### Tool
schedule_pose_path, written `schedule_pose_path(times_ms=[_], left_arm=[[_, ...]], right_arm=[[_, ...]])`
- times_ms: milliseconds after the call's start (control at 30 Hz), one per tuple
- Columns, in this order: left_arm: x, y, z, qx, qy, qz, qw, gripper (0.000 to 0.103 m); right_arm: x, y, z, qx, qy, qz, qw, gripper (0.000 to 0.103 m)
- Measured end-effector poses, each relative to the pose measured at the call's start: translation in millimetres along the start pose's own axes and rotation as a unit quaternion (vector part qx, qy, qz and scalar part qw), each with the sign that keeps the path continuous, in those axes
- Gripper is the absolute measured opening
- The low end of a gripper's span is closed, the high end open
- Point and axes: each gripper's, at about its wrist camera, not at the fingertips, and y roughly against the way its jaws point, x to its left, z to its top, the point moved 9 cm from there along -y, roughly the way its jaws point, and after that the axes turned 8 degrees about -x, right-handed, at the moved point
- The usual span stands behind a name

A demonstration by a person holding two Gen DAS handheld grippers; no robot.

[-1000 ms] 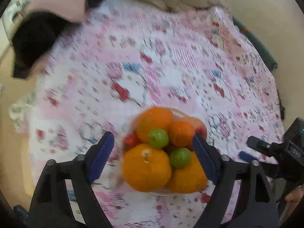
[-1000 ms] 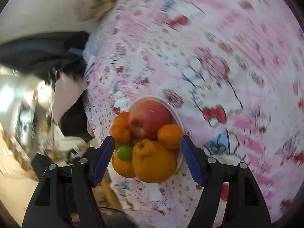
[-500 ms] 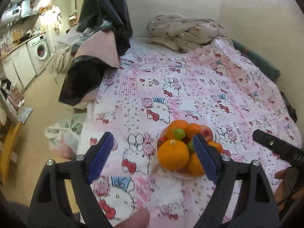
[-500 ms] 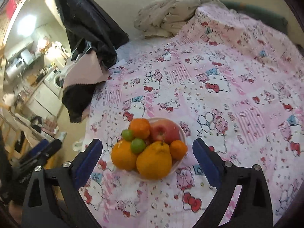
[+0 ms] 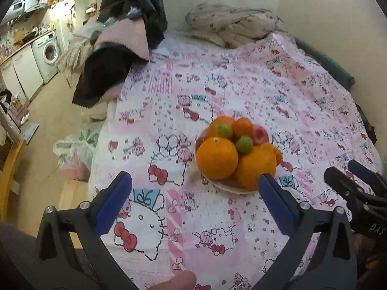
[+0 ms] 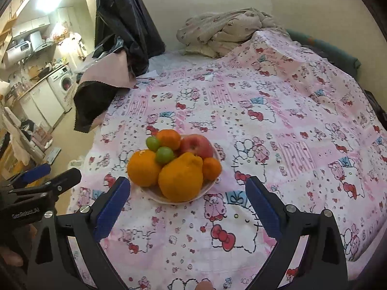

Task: Organize fruits

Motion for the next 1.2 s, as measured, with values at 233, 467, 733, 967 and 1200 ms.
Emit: schedule_pose_path(times_ms=[233, 467, 733, 967, 1200], left_arm=[[-5.2, -2.5, 6.0, -0.023, -0.004, 0.000, 0.9997, 0.103], [-7.8, 1.8, 9.0, -0.035, -0.015, -0.001, 0.9993, 0.103], [-8.8, 5.0, 11.3, -0.039, -0.010, -0.007, 0.9992, 0.103], [-7.8, 5.8, 11.1, -0.038, -0.008, -0.005, 0.9992, 0.103], [-6.9, 5.4, 11.3, -0.037, -0.007, -0.005, 0.9993, 0.103]], right_arm=[[2.3, 2.1, 8.8, -0.029, 0.024, -0.015, 0.999, 0.099], [-12.7, -1.5, 9.3, -0.024, -0.018, -0.019, 0.999, 0.099], [-14.0, 1.0, 9.2, -0.027, -0.024, -0.018, 0.999, 0.099], [-14.1, 0.3, 9.3, -0.026, -0.022, -0.020, 0.999, 0.103], [-13.2, 0.5, 9.3, -0.025, -0.022, -0.019, 0.999, 0.103]])
